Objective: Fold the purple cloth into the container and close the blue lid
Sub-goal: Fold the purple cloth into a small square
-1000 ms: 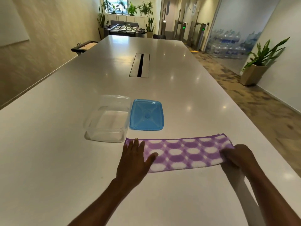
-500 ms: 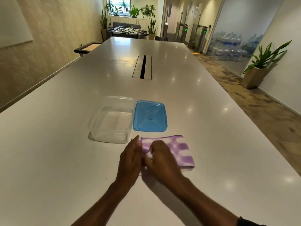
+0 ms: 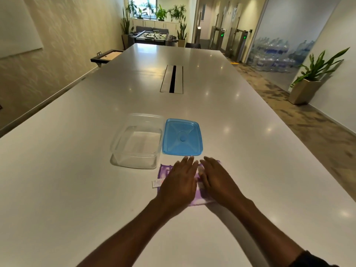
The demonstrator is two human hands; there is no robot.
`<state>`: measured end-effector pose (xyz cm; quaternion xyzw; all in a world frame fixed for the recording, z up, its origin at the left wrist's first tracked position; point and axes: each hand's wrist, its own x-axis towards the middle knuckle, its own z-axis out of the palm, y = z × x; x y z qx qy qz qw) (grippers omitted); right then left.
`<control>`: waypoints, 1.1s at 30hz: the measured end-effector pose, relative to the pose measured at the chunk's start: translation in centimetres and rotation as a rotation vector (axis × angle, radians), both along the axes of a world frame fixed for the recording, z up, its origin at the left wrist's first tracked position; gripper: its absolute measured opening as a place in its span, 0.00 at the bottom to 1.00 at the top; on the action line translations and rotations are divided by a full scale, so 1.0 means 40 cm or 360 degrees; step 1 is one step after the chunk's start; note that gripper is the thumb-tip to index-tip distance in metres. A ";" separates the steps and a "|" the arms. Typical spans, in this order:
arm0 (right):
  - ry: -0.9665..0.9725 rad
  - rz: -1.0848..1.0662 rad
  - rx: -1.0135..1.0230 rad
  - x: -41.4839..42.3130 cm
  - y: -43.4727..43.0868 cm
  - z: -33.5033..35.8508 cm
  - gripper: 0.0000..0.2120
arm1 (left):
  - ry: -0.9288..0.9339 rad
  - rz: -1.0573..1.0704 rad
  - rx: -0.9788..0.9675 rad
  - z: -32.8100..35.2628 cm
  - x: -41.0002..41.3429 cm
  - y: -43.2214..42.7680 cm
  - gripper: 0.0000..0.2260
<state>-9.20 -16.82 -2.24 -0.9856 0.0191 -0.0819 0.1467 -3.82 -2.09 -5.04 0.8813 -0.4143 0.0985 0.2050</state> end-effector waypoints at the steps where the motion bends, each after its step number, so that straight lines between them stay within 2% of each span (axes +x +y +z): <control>1: 0.0101 0.0041 -0.0129 -0.003 -0.011 -0.024 0.24 | 0.0113 0.0055 0.0138 -0.012 0.007 -0.008 0.26; 3: 0.0267 -0.0002 -0.0199 -0.018 -0.036 -0.062 0.28 | 0.0269 0.0171 0.0290 -0.042 0.020 -0.006 0.33; 5: 0.0328 -0.0094 -0.0143 -0.030 -0.071 -0.084 0.31 | 0.0301 0.0220 0.0309 -0.059 0.030 0.006 0.40; 10: 0.0461 -0.0313 0.0004 -0.056 -0.130 -0.085 0.34 | 0.0306 0.0284 0.0373 -0.055 0.038 0.030 0.46; 12: 0.0377 -0.0428 -0.0018 -0.062 -0.129 -0.075 0.34 | 0.0327 0.0279 0.0336 -0.041 0.031 0.029 0.45; 15: 0.0110 -0.0825 -0.0010 -0.077 -0.122 -0.054 0.30 | 0.0264 0.0243 0.0225 -0.026 0.022 0.031 0.40; 17: 0.0186 -0.0999 0.0164 -0.086 -0.115 -0.042 0.27 | 0.0190 0.0243 0.0196 -0.025 0.018 0.039 0.35; 19: 0.0375 -0.0986 0.0391 -0.084 -0.108 -0.036 0.25 | 0.0170 0.0262 0.0224 -0.033 0.013 0.051 0.31; 21: 0.0436 -0.0970 0.0610 -0.077 -0.098 -0.029 0.20 | 0.0231 0.0262 0.0276 -0.043 0.005 0.062 0.33; 25: 0.0254 -0.0962 0.1013 -0.058 -0.089 -0.009 0.12 | 0.0333 0.0279 0.0274 -0.054 -0.003 0.063 0.40; 28: 0.0052 -0.0903 0.1202 -0.048 -0.062 0.019 0.10 | 0.0433 0.0292 0.0150 -0.054 -0.004 0.061 0.35; 30: -0.0065 -0.0750 0.1167 -0.044 -0.034 0.044 0.11 | 0.0485 0.0280 -0.0020 -0.050 -0.005 0.067 0.29; 33: -0.0256 -0.0402 0.0674 -0.047 0.029 0.071 0.11 | 0.0622 0.0249 -0.0344 -0.039 -0.013 0.073 0.30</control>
